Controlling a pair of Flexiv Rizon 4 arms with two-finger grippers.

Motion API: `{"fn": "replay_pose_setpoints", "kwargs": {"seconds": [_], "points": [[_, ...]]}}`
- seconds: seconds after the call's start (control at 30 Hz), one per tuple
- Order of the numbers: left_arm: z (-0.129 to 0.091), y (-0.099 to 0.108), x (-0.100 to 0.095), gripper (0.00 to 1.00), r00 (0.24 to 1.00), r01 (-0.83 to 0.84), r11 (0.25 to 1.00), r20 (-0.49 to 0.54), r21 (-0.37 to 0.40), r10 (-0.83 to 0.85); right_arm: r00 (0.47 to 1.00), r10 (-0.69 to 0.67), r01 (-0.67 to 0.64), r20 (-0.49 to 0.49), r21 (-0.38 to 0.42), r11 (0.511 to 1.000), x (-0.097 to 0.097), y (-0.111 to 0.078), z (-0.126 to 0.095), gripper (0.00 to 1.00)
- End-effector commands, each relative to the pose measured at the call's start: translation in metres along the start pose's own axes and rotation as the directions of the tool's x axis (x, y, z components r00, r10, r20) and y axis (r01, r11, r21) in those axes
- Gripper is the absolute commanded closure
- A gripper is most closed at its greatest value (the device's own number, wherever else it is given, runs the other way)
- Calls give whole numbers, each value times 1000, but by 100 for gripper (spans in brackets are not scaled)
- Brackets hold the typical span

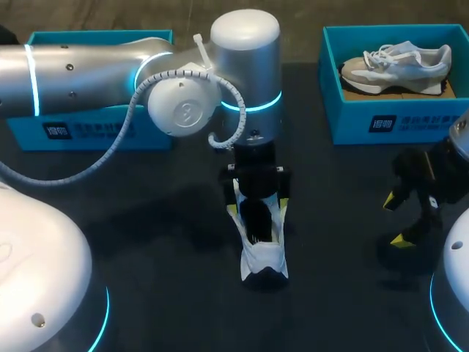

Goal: Take the shoe out of the shoebox, open the shoe tongue, remove and reinsert the insole, then place the shoe into the shoebox

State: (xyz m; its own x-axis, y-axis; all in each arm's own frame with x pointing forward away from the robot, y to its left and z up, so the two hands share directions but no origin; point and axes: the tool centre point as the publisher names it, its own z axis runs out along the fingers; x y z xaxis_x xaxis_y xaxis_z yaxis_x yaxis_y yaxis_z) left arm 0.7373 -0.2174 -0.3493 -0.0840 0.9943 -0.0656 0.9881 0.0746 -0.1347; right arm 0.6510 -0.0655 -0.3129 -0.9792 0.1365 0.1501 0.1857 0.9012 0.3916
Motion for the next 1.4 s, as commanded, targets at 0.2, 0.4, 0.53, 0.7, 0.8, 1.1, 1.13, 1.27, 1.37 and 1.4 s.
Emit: {"fn": "replay_pose_setpoints", "kwargs": {"seconds": [0.2, 0.4, 0.53, 0.7, 0.8, 1.1, 1.13, 1.27, 1.37, 1.4], "points": [[-13, 8, 1, 0, 1000, 2, 1000, 15, -19, -2, 1000, 1, -1, 3, 3, 1000, 1, 0, 1, 0], [-27, 19, 6, 0, 999, 27, 998, 21, -55, -26, 1000, 1, -1, 3, 3, 1000, 1, 0, 1, 0], [-40, 23, 9, 0, 1000, 29, 996, 13, -89, -28, 1000, 1, -1, 3, 3, 1000, 1, 0, 1, 0], [-60, 33, 13, 0, 999, 37, 992, 13, -118, -36, 1000, 1, -1, 3, 3, 1000, 1, 0, 1, 0], [-70, 38, 14, 0, 999, 45, 992, 23, -117, -42, 1000, 1, -1, 3, 3, 1000, 1, 0, 1, 0], [-92, 56, 13, 29, 998, 51, 994, 35, -97, -48, 1000, 1, -1, 3, 3, 1000, 1, 0, 1, 0], [-94, 58, 12, 29, 998, 51, 994, 32, -99, -48, 1000, 1, -1, 3, 3, 1000, 1, 0, 1, 0], [-99, 63, 10, 35, 998, 53, 993, 31, -105, -50, 1000, 1, -1, 3, 3, 1000, 1, 0, 1, 0], [-95, 61, 7, 51, 998, 50, 994, 35, -100, -47, 1000, 1, -1, 3, 3, 1000, 1, 0, 1, 0], [-93, 60, 6, 52, 998, 48, 994, 32, -97, -45, 1000, 1, -1, 3, 3, 1000, 1, 0, 1, 0]]}}
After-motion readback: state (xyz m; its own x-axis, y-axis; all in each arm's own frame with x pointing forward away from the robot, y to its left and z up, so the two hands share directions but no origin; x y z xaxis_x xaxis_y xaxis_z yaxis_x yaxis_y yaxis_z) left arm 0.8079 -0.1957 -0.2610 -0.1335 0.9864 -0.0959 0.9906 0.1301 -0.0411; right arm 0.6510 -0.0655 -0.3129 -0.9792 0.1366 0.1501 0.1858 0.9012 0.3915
